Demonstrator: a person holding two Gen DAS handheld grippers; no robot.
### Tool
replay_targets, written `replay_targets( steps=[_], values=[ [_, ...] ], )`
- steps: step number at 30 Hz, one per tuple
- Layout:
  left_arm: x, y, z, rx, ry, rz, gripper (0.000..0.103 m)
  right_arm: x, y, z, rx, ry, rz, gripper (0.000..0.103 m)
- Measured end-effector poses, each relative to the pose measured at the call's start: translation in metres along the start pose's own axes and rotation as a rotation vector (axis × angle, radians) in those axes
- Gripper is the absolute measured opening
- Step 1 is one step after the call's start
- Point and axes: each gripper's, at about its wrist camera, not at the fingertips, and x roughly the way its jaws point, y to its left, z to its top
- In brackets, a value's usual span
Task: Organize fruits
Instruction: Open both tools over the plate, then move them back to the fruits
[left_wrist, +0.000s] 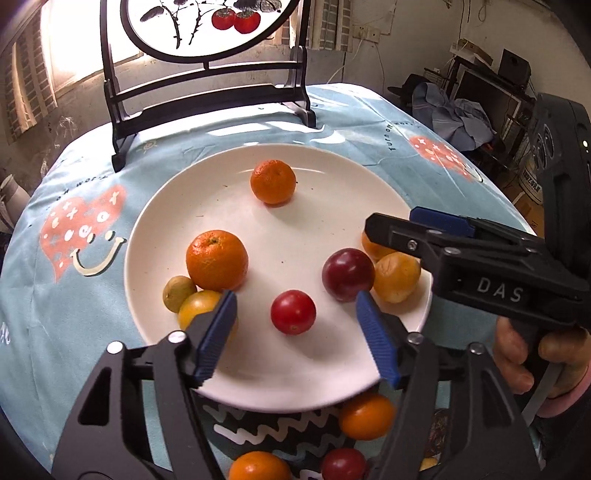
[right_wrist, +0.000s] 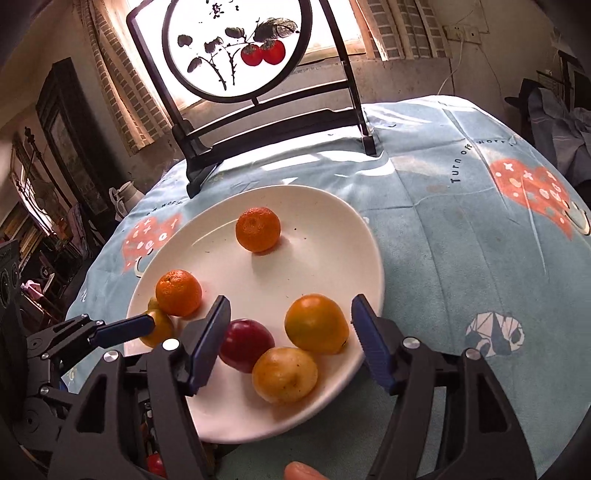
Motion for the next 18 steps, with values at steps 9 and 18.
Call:
replay_targets(
  steps=[9,18],
  values=[
    [-0.074,0.014,-0.070,-0.083,-0.075,0.018,0.094,-0.063,0.011,-0.078,-0.046,0.022,0.041,0.068],
    [-0.082,0.022,-0.140,-0.054,-0.055,0.023,0.095,-0.069,0.013,-0.121,0.033,0.110,0.076,0.061]
  ],
)
